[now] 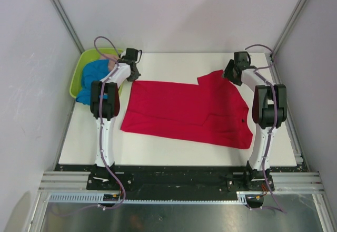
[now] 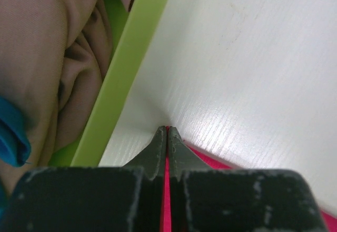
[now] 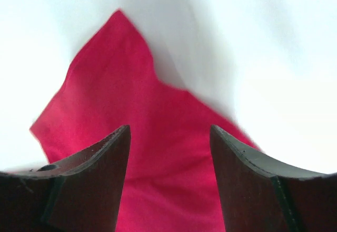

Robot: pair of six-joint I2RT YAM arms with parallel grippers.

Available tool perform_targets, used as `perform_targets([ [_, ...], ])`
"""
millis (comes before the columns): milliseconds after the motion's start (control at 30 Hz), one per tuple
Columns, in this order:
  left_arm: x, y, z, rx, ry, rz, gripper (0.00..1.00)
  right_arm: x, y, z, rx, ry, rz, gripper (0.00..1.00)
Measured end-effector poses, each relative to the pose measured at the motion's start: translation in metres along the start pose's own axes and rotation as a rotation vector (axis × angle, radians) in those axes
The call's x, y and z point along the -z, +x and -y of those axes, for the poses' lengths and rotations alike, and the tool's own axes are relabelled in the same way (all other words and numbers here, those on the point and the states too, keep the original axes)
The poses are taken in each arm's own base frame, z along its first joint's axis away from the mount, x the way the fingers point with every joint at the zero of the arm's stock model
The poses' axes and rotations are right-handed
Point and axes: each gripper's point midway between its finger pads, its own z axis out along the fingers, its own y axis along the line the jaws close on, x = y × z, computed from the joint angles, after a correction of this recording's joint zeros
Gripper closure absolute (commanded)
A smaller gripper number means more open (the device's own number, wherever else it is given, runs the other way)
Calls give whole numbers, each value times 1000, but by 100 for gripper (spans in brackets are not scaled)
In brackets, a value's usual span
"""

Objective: Fold and stack the t-shirts
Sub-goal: Grap the side of the flattened tshirt furthest away from the robot with both arms

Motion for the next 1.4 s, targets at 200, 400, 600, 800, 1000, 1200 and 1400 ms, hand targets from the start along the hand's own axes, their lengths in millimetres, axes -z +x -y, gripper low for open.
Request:
perform_targets([
  [200, 0, 1, 2, -8, 10, -5, 100, -29, -18, 4, 23, 35, 28, 41],
  [400, 1, 0, 2, -8, 14, -6, 100, -41, -31, -5, 43, 33, 48, 47],
  [600, 1, 0, 2, -12, 15, -5, 100, -43, -17, -12, 80, 39, 21, 57],
  [800, 1, 1, 2, -15, 16, -6, 100, -48, -4, -10, 107, 71, -10, 73],
  [1000, 0, 0, 3, -14, 18, -5, 100, -44, -14, -8, 117, 99, 4, 97],
  [1200, 0, 0, 3, -15, 19, -5, 100, -41, -18, -5, 123, 119, 12, 100],
  [1400, 0, 0, 5, -21, 26, -6, 100, -40, -17, -2, 126, 137, 12, 100],
])
